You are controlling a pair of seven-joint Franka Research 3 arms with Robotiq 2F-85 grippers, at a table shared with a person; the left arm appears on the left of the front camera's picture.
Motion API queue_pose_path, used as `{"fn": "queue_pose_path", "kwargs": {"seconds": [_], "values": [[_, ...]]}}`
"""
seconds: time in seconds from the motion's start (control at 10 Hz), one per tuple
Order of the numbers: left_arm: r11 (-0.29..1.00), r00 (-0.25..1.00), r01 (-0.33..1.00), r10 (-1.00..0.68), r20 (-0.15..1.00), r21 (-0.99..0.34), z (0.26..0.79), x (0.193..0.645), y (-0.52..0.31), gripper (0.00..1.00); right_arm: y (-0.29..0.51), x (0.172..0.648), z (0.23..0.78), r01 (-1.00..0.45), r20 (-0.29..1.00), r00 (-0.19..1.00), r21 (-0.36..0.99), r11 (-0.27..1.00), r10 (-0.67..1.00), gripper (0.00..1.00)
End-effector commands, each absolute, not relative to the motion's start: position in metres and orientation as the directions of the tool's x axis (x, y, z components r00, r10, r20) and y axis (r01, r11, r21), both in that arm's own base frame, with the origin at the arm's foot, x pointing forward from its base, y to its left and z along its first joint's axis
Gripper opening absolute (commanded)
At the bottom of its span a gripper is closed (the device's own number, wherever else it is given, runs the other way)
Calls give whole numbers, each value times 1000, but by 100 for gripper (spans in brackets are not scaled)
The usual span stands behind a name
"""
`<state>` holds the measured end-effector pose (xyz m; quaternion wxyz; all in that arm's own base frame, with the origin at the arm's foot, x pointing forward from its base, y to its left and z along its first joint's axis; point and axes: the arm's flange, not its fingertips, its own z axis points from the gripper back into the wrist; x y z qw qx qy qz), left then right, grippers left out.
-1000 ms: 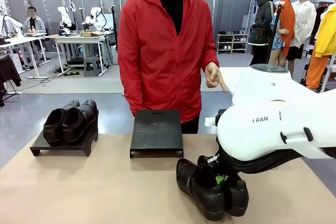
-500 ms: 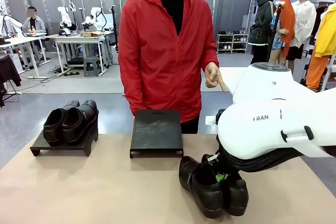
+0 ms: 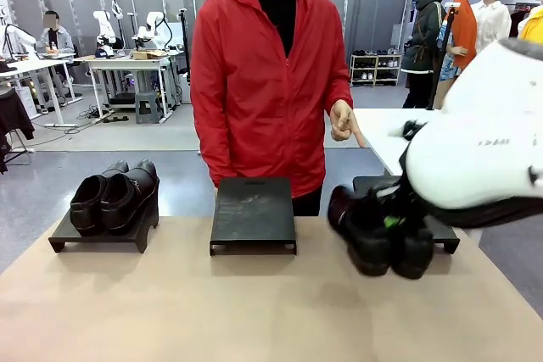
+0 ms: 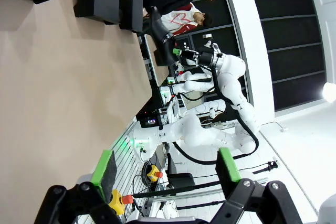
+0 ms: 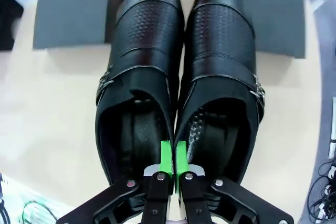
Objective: Place the shoes on the stand as instructed by the person.
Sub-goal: Pick up another pair of Shoes and place it on the Shoes Stand indicated by the person.
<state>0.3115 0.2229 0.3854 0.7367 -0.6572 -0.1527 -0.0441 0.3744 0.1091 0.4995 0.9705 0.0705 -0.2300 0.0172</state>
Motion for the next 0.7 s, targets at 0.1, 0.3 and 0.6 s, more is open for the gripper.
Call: {"fn": "queue_pose_path", "kwargs": {"seconds": [0.1, 0.3, 0.6], "values": [[153, 948, 271, 129, 291, -950, 386, 308, 221, 97, 89, 388, 521, -58, 531, 847, 150, 987, -31, 4], [153, 948, 271, 129, 291, -950, 386, 308, 221, 97, 76, 385, 534, -46, 568, 820, 189, 981, -71, 4], [153, 948, 271, 129, 291, -950, 386, 308, 221, 97, 58, 416, 549, 23, 683, 721, 148, 989, -119, 4]]}}
